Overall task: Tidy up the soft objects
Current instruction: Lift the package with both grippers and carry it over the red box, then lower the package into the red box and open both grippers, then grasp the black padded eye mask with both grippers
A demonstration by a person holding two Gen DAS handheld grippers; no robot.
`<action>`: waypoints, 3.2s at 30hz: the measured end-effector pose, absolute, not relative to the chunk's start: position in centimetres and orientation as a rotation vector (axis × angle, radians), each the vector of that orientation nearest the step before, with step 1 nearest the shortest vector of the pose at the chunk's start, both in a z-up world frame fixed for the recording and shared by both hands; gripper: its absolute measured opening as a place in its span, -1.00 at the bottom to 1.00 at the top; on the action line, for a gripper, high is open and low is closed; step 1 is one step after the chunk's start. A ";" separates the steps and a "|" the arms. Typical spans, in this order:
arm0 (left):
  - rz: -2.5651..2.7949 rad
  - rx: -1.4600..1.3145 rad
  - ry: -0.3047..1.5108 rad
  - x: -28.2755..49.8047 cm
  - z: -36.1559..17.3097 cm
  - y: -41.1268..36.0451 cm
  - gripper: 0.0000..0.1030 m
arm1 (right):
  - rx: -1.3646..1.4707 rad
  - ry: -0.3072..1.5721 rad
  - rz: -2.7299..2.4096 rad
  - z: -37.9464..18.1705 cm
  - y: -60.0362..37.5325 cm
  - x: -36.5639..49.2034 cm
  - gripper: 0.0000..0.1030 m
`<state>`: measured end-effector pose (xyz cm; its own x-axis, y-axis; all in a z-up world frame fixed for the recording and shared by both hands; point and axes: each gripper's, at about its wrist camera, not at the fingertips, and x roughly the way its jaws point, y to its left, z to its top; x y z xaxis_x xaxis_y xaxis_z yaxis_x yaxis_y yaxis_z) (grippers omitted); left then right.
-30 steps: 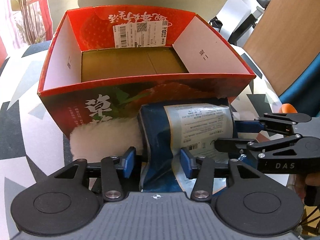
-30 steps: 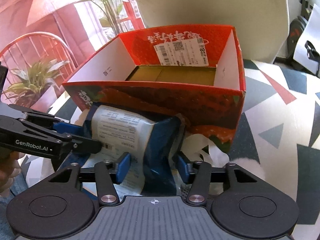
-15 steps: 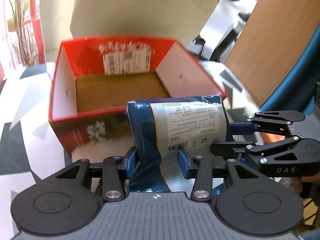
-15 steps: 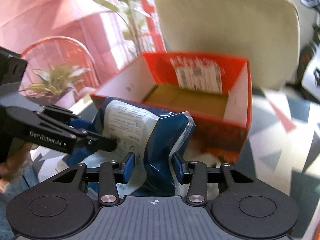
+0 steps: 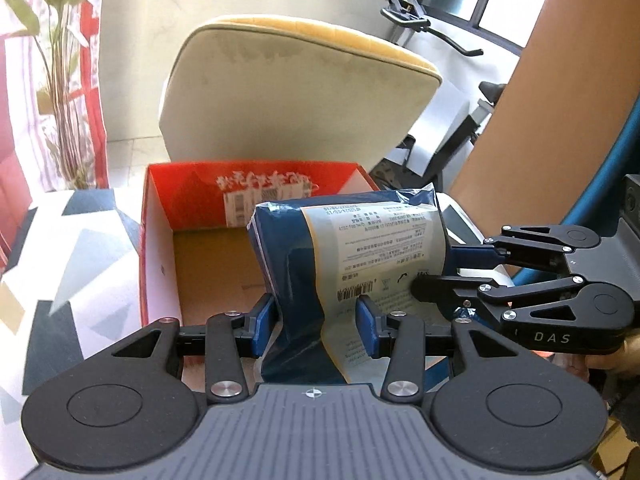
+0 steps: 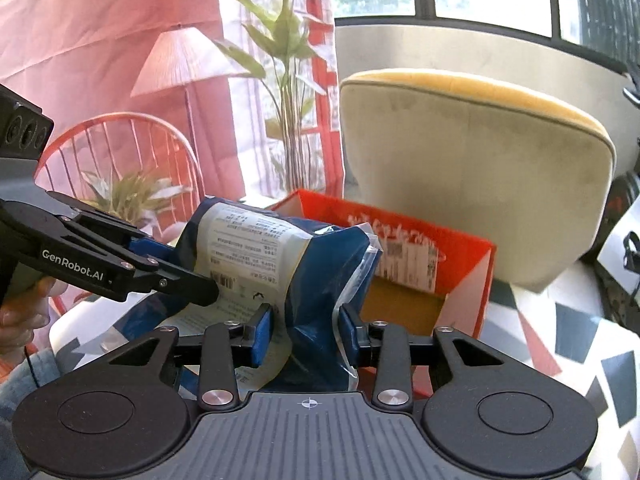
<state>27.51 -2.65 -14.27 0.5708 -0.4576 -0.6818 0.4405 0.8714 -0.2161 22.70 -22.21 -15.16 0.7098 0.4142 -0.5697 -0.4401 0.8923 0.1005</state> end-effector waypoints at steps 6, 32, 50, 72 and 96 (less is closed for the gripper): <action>-0.482 0.005 0.766 30.2 -13.6 -2.9 -0.10 | -0.022 0.593 0.449 -15.0 -22.0 25.2 -0.36; -0.417 -0.003 0.935 40.4 -21.4 -7.3 0.07 | -0.043 0.762 0.290 -23.7 -22.6 37.8 -0.33; -0.367 0.047 0.874 38.3 -20.8 -5.4 0.06 | -0.022 0.775 0.203 -23.7 -23.5 36.1 -0.34; -0.278 -0.047 0.770 24.8 -19.3 2.2 0.06 | 0.189 0.583 0.169 -22.2 -24.1 21.3 -0.33; -0.309 -0.074 0.881 20.7 -24.4 2.4 0.06 | 0.140 0.831 0.174 -26.7 -21.5 11.9 0.20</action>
